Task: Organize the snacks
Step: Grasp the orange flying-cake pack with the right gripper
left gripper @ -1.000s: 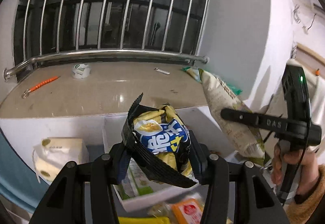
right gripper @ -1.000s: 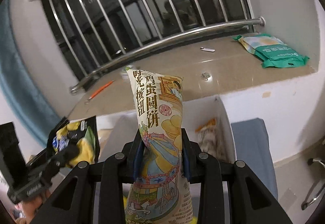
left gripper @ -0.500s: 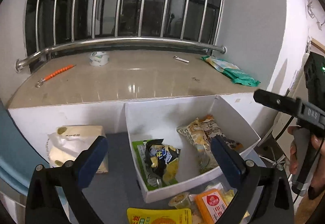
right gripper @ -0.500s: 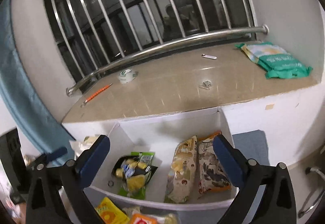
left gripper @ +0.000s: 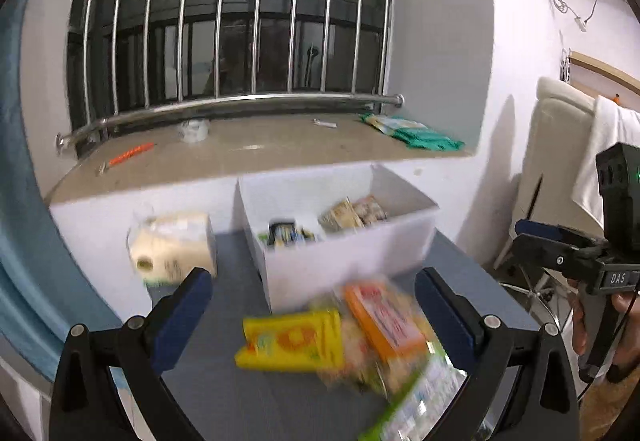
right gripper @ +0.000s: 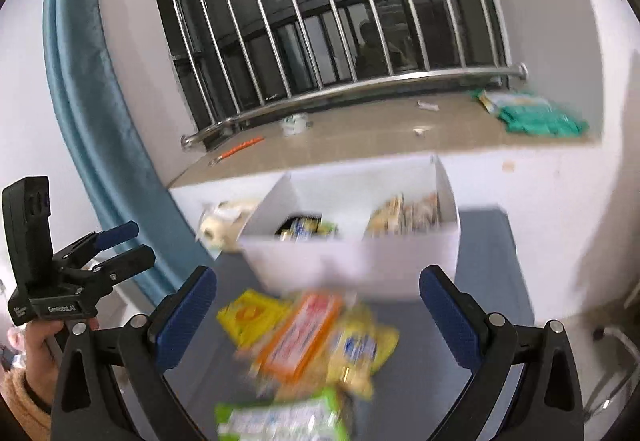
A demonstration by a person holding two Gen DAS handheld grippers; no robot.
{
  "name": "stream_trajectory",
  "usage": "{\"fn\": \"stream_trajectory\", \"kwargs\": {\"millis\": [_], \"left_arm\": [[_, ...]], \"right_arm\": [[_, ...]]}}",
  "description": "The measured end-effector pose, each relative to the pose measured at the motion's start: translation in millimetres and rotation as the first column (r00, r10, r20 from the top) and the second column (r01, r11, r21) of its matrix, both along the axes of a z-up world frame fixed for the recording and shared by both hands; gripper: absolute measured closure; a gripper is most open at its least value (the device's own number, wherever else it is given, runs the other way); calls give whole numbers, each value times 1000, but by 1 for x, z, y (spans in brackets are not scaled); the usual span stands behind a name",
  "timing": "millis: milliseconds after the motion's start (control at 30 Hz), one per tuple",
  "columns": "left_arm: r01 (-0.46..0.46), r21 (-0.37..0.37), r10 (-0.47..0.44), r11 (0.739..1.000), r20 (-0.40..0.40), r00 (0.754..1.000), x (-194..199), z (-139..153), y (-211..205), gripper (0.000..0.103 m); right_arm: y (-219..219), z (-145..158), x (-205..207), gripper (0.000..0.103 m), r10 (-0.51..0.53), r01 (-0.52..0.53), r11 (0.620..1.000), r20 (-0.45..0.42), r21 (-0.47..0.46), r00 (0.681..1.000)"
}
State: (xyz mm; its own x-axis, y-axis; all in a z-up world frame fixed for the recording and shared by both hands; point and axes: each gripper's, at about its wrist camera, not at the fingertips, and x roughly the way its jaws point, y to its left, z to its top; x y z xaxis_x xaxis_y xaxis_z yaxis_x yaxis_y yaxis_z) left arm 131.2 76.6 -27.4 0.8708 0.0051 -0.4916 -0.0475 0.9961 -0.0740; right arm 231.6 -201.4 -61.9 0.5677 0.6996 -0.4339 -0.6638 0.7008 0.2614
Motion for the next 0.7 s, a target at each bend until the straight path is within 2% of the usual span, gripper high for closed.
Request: {"fn": "stream_trajectory", "kwargs": {"millis": [167,300,567,700], "left_arm": [[-3,-75,1,997,-23,1000,-51,-33,-10,0],[-8,-97,4,995,-37,999,-72,-46,-17,0],[-19,-121,14,992,-44,999,-83,-49,-16,0],[-28,-136,21,990,-55,998,-82,-52,-13,0]], "right_arm": [[-21,-42,-44,0,-31,31,1000,-59,-4,998],[-24,-64,-64,0,-60,56,997,-71,-59,996],[-4,-66,-61,0,-62,54,992,-66,-116,996],[30,-68,-53,0,-71,58,976,-58,-209,996]]}}
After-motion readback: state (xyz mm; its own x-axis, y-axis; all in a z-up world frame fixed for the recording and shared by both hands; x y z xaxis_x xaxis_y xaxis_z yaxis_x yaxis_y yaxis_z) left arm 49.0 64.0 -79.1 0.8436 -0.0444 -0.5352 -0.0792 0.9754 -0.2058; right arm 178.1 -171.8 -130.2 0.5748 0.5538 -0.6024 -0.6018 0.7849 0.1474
